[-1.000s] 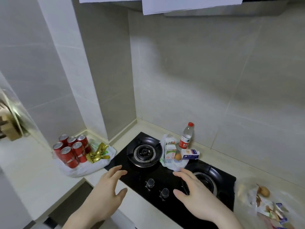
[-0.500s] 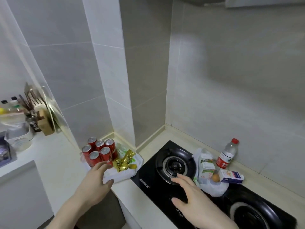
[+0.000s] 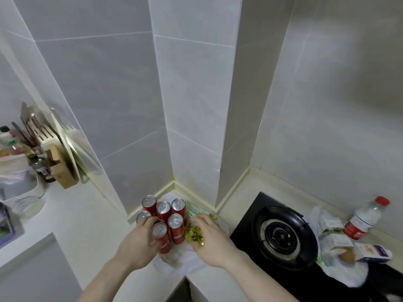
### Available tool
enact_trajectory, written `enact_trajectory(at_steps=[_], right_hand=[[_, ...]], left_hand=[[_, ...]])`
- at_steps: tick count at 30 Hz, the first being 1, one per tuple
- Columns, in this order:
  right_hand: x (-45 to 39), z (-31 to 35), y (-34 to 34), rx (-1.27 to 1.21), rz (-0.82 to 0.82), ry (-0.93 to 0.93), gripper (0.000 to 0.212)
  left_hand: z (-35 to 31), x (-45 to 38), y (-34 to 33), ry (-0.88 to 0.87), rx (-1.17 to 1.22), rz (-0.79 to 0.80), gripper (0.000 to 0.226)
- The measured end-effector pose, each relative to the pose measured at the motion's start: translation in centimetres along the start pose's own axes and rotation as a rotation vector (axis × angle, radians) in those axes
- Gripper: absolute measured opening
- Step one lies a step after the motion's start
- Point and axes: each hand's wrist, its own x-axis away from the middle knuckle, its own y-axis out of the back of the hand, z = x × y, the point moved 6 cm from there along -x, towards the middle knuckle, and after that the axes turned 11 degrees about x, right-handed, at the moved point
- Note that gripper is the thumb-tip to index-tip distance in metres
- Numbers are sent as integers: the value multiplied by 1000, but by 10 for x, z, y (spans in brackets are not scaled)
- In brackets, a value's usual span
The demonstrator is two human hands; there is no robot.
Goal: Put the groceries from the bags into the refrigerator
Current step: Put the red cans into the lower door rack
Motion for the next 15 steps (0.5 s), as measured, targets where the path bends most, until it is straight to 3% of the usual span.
enact_trajectory(at_steps=[5,15], right_hand=[[-48,25,-29,94,50,9,68],[-85,35,-58,207,129,-8,77]], left_hand=[[18,-23,-7,-44,-13,55,47],[33,-41,-18,-29,-52,94,53]])
